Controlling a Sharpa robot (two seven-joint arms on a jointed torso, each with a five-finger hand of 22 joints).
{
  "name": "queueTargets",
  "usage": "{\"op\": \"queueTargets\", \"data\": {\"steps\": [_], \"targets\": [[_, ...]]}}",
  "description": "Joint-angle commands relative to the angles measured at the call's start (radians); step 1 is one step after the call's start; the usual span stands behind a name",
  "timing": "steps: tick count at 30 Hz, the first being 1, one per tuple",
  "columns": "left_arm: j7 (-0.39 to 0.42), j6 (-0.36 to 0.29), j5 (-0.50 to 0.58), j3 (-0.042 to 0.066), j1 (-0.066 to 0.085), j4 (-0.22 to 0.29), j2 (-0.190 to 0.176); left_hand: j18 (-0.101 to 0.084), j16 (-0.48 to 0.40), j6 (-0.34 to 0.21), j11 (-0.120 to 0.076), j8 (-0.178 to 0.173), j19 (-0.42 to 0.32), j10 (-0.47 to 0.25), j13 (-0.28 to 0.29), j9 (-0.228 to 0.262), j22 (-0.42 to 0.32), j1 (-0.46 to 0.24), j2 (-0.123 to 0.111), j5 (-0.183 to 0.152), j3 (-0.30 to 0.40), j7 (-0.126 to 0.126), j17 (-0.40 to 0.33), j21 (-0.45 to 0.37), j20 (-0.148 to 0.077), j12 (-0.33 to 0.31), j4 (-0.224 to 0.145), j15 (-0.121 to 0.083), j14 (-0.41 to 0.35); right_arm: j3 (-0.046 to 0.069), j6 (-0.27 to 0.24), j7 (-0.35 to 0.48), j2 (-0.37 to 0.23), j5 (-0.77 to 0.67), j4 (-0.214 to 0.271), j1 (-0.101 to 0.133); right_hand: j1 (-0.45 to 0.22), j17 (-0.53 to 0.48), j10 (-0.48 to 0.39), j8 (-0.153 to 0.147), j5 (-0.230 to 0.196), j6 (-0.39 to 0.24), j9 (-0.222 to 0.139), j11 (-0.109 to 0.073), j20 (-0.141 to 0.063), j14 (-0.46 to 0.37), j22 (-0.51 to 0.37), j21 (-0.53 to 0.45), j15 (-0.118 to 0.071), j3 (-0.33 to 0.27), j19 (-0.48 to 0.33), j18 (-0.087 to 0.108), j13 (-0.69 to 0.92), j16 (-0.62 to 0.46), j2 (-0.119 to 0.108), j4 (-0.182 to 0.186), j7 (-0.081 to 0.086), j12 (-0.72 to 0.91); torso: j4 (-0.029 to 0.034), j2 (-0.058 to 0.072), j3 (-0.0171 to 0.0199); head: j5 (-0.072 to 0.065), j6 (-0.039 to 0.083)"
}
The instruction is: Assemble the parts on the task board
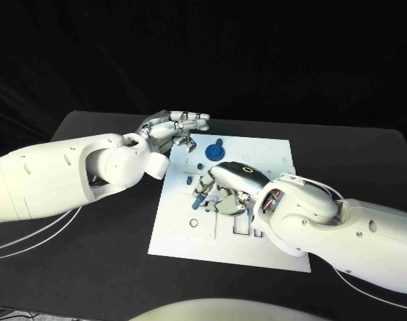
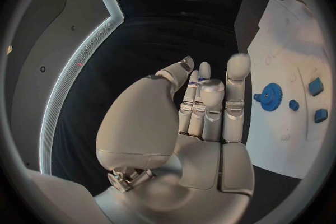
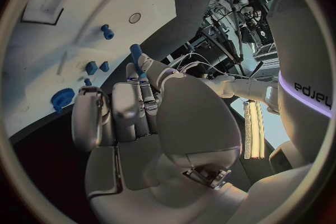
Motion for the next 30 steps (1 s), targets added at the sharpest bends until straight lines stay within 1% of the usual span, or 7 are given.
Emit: {"op": "queueTargets", "data": {"steps": [1,2,8,12,18,23,30], "targets": [[0.003,0.020,0.000,0.001,0.001,0.003,0.003,0.019,-0.005,-0.006,0.000,0.004,-0.006,-0.008,0.001,-0.001,-0.001,0.000,0.008,0.003,-0.006,0.000,-0.001,-0.003,0.001,0.007,-0.002,0.000,-0.008,-0.003,0.040,0.021,0.016,-0.016,-0.014,-0.009,-0.009,-0.001,0.006,0.002,0.005,0.005,0.001,-0.003,0.000,0.019,-0.001,0.000,-0.005,-0.002,0.007,-0.009,0.001,0.002,-0.001,0.006,-0.001,-0.004,-0.0006,0.001,-0.0001,0.004,-0.003],[0.003,0.020,-0.001,0.001,0.001,0.002,0.003,0.019,-0.005,-0.006,0.000,0.004,-0.006,-0.008,0.001,-0.001,-0.001,0.000,0.008,0.003,-0.006,0.000,-0.001,-0.003,0.001,0.007,-0.002,0.000,-0.008,-0.004,0.045,0.021,0.021,-0.017,-0.017,-0.012,-0.009,-0.001,0.006,0.002,0.005,0.005,0.001,-0.003,0.000,0.019,-0.001,0.000,-0.005,-0.002,0.007,-0.009,0.001,0.002,-0.001,0.006,-0.001,-0.004,-0.0006,0.000,0.0003,0.005,-0.004],[0.003,0.022,-0.001,0.001,0.001,-0.003,0.010,0.019,-0.005,-0.006,0.000,0.004,-0.006,-0.008,0.001,-0.001,-0.001,0.000,0.008,0.003,-0.006,0.000,-0.001,-0.003,0.001,0.007,-0.002,0.000,-0.008,-0.009,0.076,0.017,0.034,-0.027,-0.031,-0.022,-0.009,-0.001,0.005,0.001,0.005,0.004,0.001,-0.002,0.000,0.019,-0.001,0.000,-0.005,-0.002,0.007,-0.009,0.001,0.002,-0.001,0.007,-0.001,-0.006,-0.0017,0.000,-0.0006,0.004,-0.007],[0.004,0.022,-0.002,0.001,0.000,-0.005,0.011,0.019,-0.005,-0.006,0.000,0.004,-0.006,-0.008,0.001,-0.001,-0.001,0.000,0.008,0.003,-0.006,0.000,-0.001,-0.003,0.001,0.007,-0.002,0.000,-0.008,-0.011,0.095,0.012,0.033,-0.036,-0.036,-0.023,-0.010,-0.001,0.005,0.000,0.005,0.003,0.001,-0.002,0.001,0.019,-0.002,-0.001,-0.005,-0.002,0.006,-0.009,0.001,0.002,-0.001,0.007,0.000,-0.007,-0.0026,0.000,0.0004,0.006,-0.009],[0.004,0.022,-0.002,0.001,0.000,-0.004,0.011,0.019,-0.005,-0.006,0.000,0.004,-0.006,-0.008,0.001,-0.001,-0.001,0.000,0.008,0.003,-0.006,0.000,-0.001,-0.003,0.001,0.007,-0.002,0.000,-0.008,-0.012,0.122,0.009,0.037,-0.043,-0.044,-0.024,-0.011,0.000,0.004,0.000,0.005,0.003,0.001,-0.001,0.001,0.019,-0.001,0.000,-0.005,-0.003,0.007,-0.009,0.001,0.003,-0.001,0.008,0.000,-0.008,-0.0010,0.001,0.0012,0.008,-0.012],[0.003,0.023,-0.002,0.001,0.000,-0.003,0.011,0.019,-0.005,-0.006,0.000,0.004,-0.006,-0.008,0.001,-0.001,-0.001,0.000,0.008,0.003,-0.006,0.000,-0.001,-0.003,0.001,0.007,-0.002,0.000,-0.008,-0.013,0.137,0.005,0.043,-0.053,-0.053,-0.025,-0.011,-0.001,0.005,0.000,0.006,0.003,0.001,-0.001,0.001,0.019,-0.001,0.000,-0.005,-0.003,0.007,-0.009,0.001,0.003,-0.001,0.008,0.000,-0.008,-0.0001,-0.001,0.0008,0.008,-0.015],[0.002,0.024,-0.002,0.001,0.000,-0.003,0.010,0.019,-0.005,-0.006,0.000,0.004,-0.006,-0.008,0.001,-0.001,-0.001,0.000,0.008,0.003,-0.006,0.000,-0.001,-0.003,0.001,0.007,-0.002,0.000,-0.008,-0.015,0.149,0.001,0.055,-0.064,-0.063,-0.029,-0.012,-0.001,0.005,-0.001,0.006,0.003,0.001,-0.001,0.001,0.019,-0.002,-0.001,-0.004,-0.002,0.006,-0.009,0.001,0.003,0.000,0.008,0.000,-0.008,-0.0018,-0.001,0.0007,0.009,-0.017]]}}
